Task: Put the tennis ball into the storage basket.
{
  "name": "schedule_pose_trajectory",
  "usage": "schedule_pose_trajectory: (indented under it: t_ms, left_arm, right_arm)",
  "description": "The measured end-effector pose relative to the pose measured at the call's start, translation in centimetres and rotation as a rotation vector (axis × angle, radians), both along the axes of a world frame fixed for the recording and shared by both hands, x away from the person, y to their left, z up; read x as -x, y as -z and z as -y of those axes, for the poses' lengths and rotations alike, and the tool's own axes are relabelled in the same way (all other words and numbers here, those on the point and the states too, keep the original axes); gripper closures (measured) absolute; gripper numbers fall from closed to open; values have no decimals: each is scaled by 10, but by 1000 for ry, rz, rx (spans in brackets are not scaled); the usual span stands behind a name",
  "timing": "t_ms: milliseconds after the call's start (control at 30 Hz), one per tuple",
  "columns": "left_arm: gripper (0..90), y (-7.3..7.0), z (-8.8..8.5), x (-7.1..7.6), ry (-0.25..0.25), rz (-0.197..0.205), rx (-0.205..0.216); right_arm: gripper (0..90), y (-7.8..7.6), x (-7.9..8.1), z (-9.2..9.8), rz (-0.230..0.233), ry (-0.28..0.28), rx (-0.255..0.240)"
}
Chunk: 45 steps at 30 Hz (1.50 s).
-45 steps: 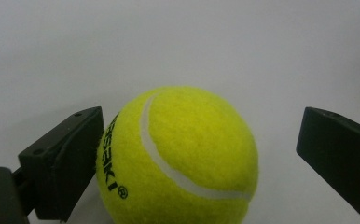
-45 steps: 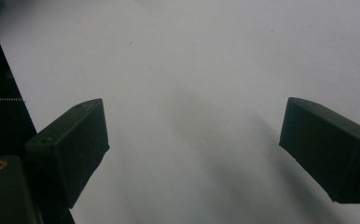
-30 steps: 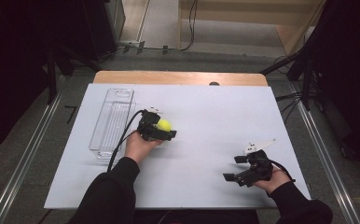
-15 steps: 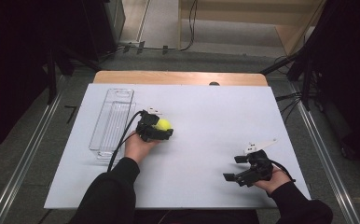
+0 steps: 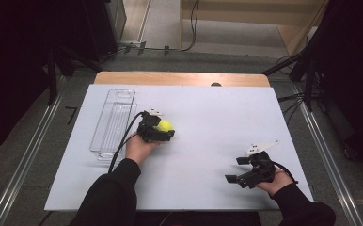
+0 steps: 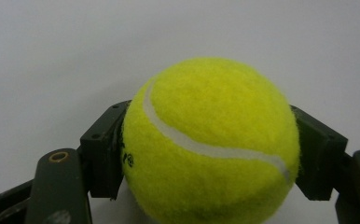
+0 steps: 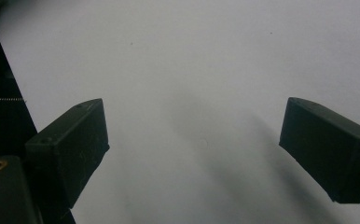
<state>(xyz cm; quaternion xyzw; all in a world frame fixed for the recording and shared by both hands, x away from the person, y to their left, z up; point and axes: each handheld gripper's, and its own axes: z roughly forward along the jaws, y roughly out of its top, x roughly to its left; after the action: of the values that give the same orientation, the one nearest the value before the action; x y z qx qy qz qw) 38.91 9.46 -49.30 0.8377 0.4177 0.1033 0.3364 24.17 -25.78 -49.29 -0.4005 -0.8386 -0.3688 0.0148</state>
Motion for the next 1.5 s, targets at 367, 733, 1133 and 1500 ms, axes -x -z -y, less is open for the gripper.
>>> schedule_pose_trajectory:
  t_ms: [367, 733, 1133, 1500]
  left_arm:
    - [264, -3, 1, 1, 6, -9, 23]
    - [264, -18, 3, 6, 36, -13, 54]
    - [264, -38, 7, 14, 80, -42, 49]
    - [265, -61, 5, 19, 119, -92, 68]
  right_arm:
    - [62, 0, 0, 0, 0, 0, -1]
    - [62, 0, 0, 0, 1, 0, 0]
    - [62, 0, 0, 0, 0, 0, 1]
    - [62, 0, 0, 0, 1, -1, -1]
